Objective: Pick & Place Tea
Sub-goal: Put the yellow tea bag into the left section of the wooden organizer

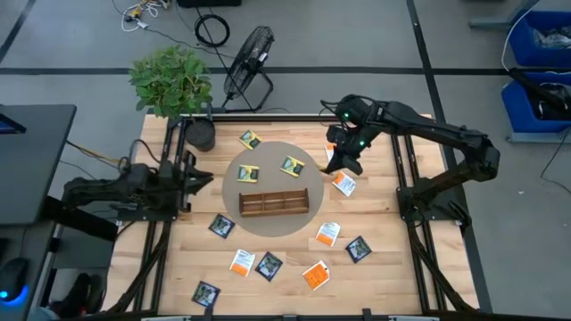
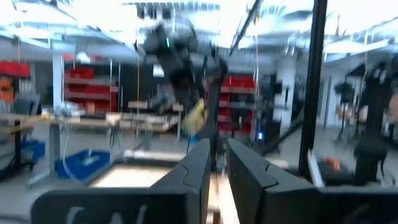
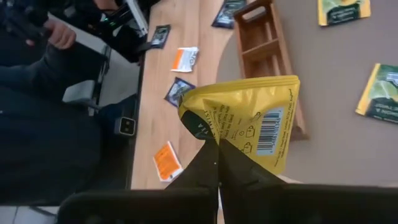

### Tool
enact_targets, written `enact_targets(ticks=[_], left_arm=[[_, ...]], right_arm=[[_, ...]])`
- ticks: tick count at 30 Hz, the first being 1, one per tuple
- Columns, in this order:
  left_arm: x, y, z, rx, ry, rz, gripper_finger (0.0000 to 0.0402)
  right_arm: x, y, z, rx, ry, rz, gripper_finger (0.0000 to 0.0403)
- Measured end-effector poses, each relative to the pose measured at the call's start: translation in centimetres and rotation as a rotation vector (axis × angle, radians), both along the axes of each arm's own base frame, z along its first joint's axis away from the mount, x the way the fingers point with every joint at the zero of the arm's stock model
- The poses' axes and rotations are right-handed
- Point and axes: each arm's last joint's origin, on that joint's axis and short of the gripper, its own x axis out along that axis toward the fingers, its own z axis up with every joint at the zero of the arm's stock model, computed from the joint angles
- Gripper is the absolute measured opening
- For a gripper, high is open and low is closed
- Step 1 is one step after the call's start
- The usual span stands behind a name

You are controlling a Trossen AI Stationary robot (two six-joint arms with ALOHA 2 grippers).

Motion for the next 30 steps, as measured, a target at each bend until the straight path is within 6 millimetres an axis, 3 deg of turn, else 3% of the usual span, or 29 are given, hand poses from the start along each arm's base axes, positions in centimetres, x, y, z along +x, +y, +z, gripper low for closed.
enact_targets(ticks=[4, 7, 19, 30], left_arm=[[0.1, 0.0, 2.3, 0.008, -0.046, 0.003, 0.0092], [1.4, 0.0, 3.3, 0.029, 0.023, 0.010, 0.0115], [10.9, -0.1, 9.6, 0.086, 0.227, 0.036, 0.0171], [19.3, -0.5, 9.2, 0.239, 0.373, -0.039, 0.0172]], right_arm=[[0.3, 0.6, 0.3, -0.007, -0.016, 0.024, 0.0000], [0.6, 0.9, 0.4, -0.017, -0.040, 0.041, 0.0000], [1.2, 2.2, 0.6, -0.015, -0.062, 0.079, 0.0000], [1.9, 3.1, 0.9, -0.025, -0.115, 0.112, 0.0000]])
